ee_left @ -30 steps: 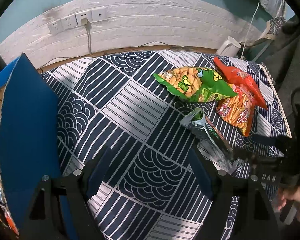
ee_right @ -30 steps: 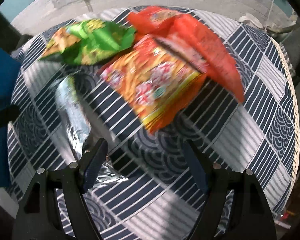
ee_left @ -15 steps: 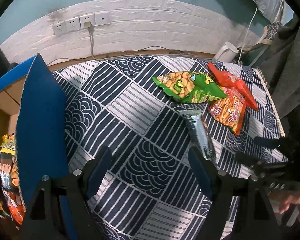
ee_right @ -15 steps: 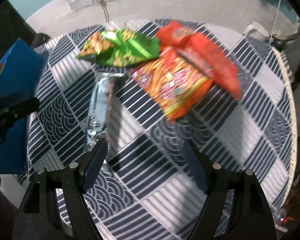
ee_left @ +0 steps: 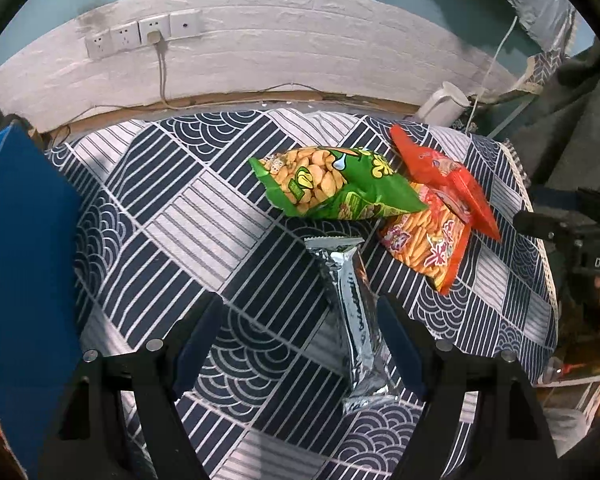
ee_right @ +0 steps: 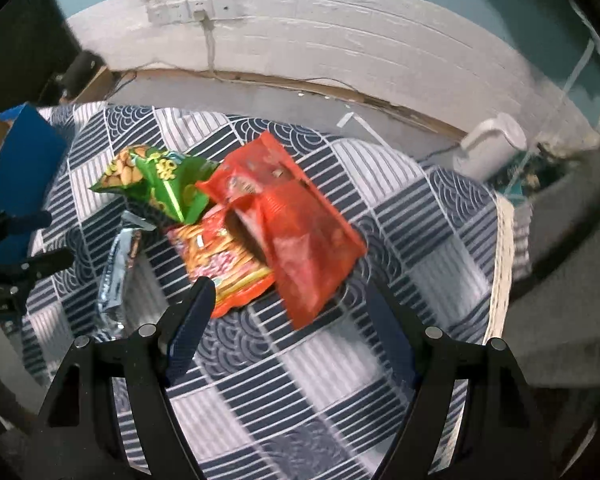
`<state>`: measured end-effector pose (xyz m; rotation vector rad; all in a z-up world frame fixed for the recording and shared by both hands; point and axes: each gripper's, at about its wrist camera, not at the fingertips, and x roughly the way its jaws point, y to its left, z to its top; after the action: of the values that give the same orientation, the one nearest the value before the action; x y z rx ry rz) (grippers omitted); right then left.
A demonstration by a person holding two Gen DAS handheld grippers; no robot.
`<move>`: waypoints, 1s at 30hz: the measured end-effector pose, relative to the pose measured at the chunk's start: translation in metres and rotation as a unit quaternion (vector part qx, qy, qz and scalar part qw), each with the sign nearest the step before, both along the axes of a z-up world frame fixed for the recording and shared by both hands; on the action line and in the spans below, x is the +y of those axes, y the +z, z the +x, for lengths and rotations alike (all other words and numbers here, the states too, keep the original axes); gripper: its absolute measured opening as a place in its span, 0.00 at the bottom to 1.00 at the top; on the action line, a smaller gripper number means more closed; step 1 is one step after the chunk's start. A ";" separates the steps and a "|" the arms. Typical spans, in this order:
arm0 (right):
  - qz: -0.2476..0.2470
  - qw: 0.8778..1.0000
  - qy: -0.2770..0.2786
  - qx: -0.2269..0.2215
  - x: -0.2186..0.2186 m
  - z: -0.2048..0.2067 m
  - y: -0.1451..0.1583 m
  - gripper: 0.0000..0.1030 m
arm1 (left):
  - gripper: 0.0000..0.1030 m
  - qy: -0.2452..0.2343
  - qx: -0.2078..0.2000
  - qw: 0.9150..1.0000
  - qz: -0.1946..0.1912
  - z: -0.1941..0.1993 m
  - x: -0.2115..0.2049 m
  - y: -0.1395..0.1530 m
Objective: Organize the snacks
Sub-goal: 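Grasp the silver foil bar with the left tool while the right tool grasps the red bag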
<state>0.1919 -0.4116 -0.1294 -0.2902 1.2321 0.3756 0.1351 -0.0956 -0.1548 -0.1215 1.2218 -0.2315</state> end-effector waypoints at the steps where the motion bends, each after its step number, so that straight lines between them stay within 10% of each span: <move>1: -0.001 1.000 0.010 0.005 0.000 0.006 -0.004 0.76 | 0.78 0.004 0.003 1.000 -0.001 0.002 -0.001 -0.002; 21: -0.005 0.997 0.072 0.034 0.018 0.059 -0.068 0.76 | 0.78 -0.009 0.056 0.998 0.012 0.007 -0.047 -0.053; 30: -0.015 0.998 0.055 0.037 0.010 0.061 -0.081 0.61 | 0.31 -0.036 0.041 0.998 0.041 0.003 -0.049 -0.051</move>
<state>0.2529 -0.4018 -0.2100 -0.3728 1.2990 0.4669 0.1381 -0.1442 -0.2060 -0.0146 1.3165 -0.2410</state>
